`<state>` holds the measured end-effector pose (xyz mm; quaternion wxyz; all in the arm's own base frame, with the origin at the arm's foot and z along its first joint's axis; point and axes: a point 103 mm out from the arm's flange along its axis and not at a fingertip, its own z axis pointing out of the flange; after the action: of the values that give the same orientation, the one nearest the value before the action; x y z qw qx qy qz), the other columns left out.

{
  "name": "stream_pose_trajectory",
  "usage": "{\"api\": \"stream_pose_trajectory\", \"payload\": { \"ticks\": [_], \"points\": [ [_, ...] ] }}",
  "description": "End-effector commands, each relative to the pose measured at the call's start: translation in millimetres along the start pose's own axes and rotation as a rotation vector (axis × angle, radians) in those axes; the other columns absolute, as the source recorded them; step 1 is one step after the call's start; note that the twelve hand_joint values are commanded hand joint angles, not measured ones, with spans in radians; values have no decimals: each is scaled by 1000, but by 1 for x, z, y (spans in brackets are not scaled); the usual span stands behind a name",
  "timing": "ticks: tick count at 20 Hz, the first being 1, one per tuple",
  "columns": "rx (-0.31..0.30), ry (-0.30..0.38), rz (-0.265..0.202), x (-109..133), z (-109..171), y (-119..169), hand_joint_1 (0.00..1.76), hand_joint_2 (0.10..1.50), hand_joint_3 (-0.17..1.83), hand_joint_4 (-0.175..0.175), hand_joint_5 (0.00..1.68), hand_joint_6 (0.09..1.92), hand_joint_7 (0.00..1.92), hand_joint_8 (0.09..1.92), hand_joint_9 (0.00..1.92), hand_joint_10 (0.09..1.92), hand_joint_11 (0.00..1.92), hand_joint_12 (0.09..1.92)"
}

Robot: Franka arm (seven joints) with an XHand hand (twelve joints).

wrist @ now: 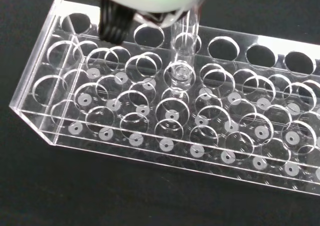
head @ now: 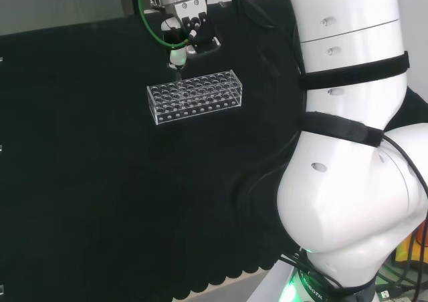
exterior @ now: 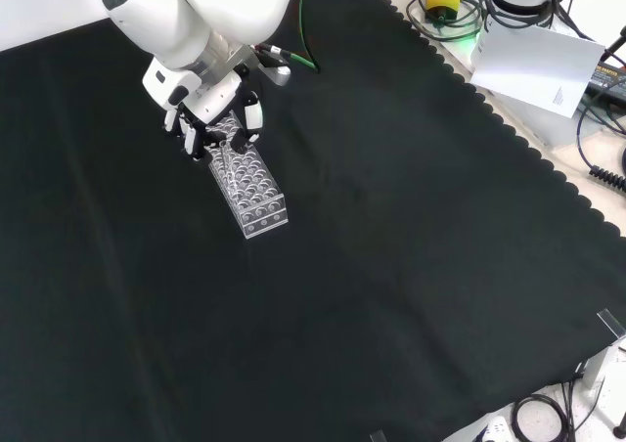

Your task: Pick up the test tube.

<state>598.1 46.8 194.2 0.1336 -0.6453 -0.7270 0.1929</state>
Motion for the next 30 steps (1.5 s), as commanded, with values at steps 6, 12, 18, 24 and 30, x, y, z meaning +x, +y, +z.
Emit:
{"api": "stream_pose_trajectory", "payload": {
  "ticks": [6,12,18,24,30],
  "points": [
    [-5,6,8,4,2,2,1132,591,832,-175,793,743,1178,903,1046,687,550,1370],
    [-41,10,21,4,7,1,1150,591,840,-175,897,718,1305,812,1151,631,632,1319],
    [-141,2,28,8,6,0,1193,845,371,-175,1166,733,1499,734,1335,663,866,1200],
    [-196,-8,20,12,0,1,1400,959,112,-175,1167,424,1241,936,1178,682,1066,1049],
    [-186,-18,2,14,-2,2,1413,1011,0,-175,1169,380,1239,941,1171,654,1081,1022]
  ]
}}
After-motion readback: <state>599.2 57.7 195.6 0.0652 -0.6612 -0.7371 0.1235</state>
